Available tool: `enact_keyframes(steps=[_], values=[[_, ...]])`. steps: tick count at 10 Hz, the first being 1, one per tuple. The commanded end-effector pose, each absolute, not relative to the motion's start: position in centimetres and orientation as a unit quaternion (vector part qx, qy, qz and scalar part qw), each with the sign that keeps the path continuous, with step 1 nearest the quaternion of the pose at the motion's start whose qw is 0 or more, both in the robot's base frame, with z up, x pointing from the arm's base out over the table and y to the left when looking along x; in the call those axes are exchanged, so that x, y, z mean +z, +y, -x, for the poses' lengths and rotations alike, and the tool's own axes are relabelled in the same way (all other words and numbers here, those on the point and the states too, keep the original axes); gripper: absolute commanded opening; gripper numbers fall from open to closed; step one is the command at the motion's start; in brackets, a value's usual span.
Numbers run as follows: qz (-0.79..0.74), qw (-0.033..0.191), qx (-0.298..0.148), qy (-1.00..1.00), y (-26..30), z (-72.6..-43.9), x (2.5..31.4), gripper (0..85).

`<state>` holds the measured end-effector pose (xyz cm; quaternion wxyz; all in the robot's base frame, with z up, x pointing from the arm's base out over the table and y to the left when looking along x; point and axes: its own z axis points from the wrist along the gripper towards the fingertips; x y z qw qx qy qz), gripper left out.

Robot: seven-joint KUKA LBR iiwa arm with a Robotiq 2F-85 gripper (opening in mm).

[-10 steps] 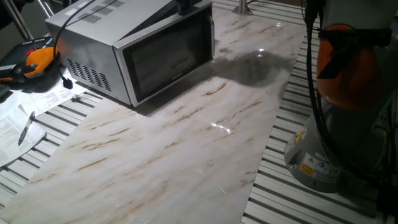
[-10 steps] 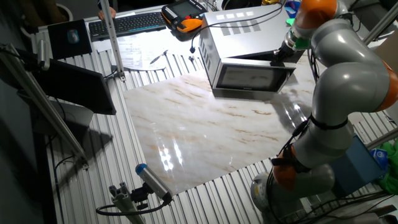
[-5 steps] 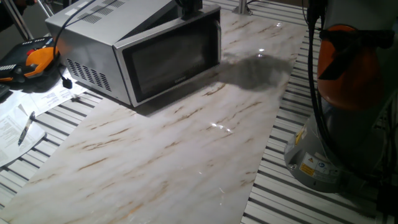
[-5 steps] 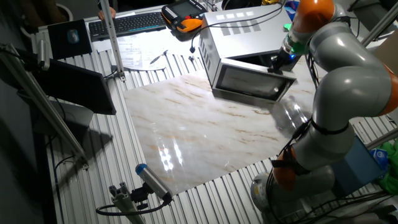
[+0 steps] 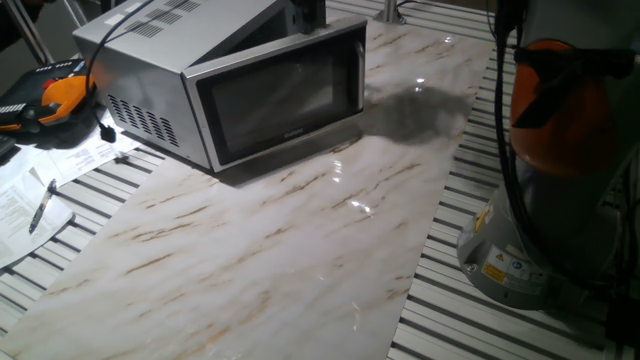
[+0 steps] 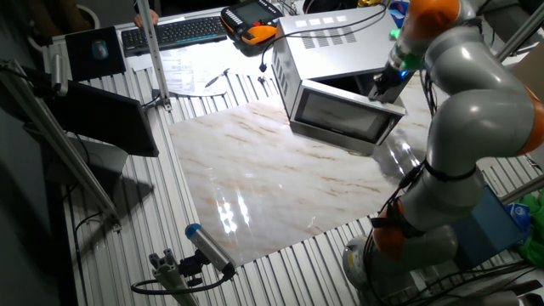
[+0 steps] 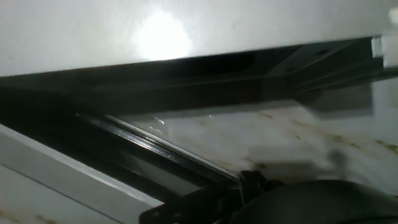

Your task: Open the microwave door

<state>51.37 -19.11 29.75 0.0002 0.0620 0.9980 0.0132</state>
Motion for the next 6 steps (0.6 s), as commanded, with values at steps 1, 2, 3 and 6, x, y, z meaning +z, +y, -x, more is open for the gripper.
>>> enact_keyframes(steps=[1,2,3,6], values=[[-0.049,-0.011,0.024,0.998,-20.6,-51.9,30.7,0.0],[-0.046,-0.015,0.023,0.999,-21.2,-52.0,31.3,0.0],[-0.05,-0.014,0.019,0.998,-21.0,-51.9,31.5,0.0],[-0.062,-0.013,0.018,0.998,-20.2,-51.1,31.9,0.0]])
